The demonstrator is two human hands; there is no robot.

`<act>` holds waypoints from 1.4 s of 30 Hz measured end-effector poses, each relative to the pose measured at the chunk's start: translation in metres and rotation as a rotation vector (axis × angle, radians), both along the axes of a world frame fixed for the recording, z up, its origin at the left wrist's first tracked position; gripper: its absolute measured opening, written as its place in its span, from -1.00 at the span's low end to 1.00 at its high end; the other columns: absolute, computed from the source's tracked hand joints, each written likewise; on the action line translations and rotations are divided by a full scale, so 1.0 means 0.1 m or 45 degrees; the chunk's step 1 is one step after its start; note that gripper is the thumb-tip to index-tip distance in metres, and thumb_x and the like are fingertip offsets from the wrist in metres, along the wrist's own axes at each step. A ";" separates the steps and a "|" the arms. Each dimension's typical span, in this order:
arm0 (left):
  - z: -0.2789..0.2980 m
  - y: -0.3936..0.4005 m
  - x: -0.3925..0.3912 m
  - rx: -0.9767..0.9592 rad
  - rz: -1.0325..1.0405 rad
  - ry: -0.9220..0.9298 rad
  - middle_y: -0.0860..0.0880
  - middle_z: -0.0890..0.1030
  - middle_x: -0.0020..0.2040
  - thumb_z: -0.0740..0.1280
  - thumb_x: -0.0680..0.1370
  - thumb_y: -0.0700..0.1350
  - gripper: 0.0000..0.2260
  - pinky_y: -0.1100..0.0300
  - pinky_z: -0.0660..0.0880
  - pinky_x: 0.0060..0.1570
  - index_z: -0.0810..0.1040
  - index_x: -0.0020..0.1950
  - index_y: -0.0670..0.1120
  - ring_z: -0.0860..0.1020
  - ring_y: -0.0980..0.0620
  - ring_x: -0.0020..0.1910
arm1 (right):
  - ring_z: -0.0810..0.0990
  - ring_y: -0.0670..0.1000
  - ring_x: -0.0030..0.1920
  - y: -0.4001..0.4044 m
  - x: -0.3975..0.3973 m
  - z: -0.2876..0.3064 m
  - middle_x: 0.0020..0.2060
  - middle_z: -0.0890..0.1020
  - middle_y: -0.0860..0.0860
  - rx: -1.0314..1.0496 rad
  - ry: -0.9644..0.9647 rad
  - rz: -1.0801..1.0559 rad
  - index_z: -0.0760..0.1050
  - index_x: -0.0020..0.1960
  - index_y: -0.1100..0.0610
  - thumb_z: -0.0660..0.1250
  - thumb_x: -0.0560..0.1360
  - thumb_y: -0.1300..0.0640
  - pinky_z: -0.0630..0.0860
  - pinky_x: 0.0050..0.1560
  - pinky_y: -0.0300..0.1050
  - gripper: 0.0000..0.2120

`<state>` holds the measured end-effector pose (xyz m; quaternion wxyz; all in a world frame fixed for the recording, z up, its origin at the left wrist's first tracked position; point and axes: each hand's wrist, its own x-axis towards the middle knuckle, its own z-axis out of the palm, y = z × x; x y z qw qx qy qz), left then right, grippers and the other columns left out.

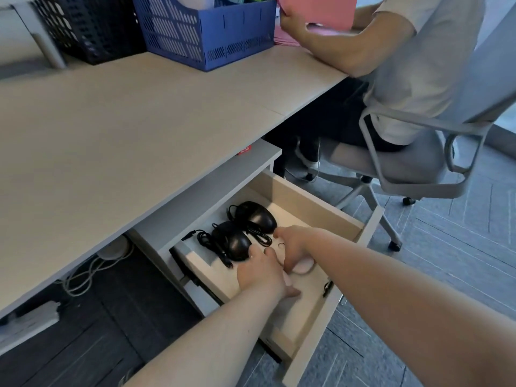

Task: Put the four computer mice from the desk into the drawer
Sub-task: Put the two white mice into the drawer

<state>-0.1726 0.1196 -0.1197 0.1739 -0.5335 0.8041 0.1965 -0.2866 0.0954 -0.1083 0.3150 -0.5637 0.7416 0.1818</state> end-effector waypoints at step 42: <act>1.42 -0.83 0.88 -0.861 -0.199 0.608 -0.13 0.11 0.56 0.12 0.62 -0.02 -0.50 0.02 0.01 0.50 0.12 0.53 -0.13 0.01 -0.09 0.55 | 0.41 0.36 -0.07 0.45 -0.13 0.84 0.38 0.36 0.34 -0.355 0.191 -1.002 0.14 0.50 0.34 -0.03 0.58 0.37 0.38 0.36 0.12 -0.52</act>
